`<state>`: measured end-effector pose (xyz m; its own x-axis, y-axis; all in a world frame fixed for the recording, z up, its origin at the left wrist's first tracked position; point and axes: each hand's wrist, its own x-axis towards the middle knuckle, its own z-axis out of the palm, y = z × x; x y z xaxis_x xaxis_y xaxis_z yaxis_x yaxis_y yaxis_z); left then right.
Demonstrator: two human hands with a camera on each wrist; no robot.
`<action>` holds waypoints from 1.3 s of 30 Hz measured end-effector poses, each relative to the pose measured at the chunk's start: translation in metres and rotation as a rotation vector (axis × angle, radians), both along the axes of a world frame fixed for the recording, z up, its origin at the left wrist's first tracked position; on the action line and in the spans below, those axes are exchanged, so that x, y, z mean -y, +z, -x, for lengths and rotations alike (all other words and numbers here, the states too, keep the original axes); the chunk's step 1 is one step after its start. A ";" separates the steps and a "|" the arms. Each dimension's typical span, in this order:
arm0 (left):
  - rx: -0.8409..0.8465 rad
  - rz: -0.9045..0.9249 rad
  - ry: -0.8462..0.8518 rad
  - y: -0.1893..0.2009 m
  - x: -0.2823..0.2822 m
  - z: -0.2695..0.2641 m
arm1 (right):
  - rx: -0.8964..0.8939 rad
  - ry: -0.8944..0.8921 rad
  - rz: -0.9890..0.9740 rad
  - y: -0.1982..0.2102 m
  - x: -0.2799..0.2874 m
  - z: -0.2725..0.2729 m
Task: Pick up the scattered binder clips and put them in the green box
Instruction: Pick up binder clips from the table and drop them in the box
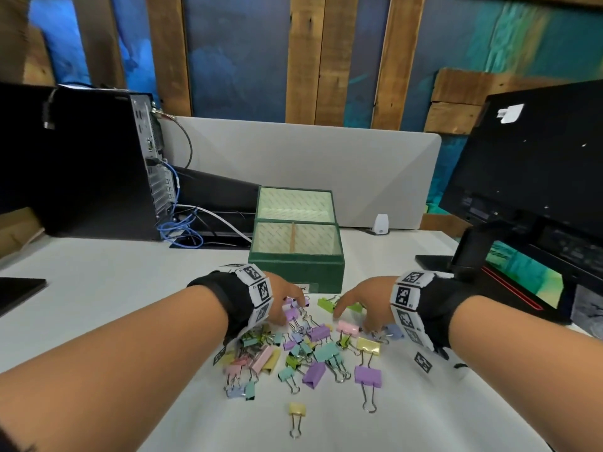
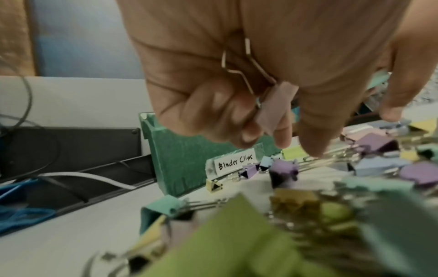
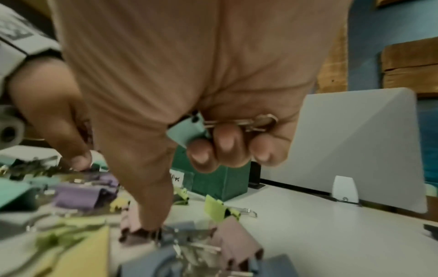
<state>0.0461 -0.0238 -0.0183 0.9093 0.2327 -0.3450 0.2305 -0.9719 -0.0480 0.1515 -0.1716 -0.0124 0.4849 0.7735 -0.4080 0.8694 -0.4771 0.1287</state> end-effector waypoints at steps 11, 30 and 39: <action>-0.067 -0.096 -0.067 -0.006 -0.011 -0.018 | -0.033 0.150 -0.051 -0.014 -0.015 -0.007; 0.435 0.244 0.201 0.054 -0.068 0.022 | 0.000 -0.059 -0.611 0.071 -0.043 -0.046; 0.729 0.394 0.269 0.061 -0.106 0.008 | -0.105 -0.078 -0.836 0.053 -0.110 -0.057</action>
<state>0.0385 0.0822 0.0429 0.8661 0.4575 0.2014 0.2970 -0.7950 0.5289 0.2086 -0.0619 0.0405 0.5406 0.8071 0.2375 0.8180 -0.4382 -0.3728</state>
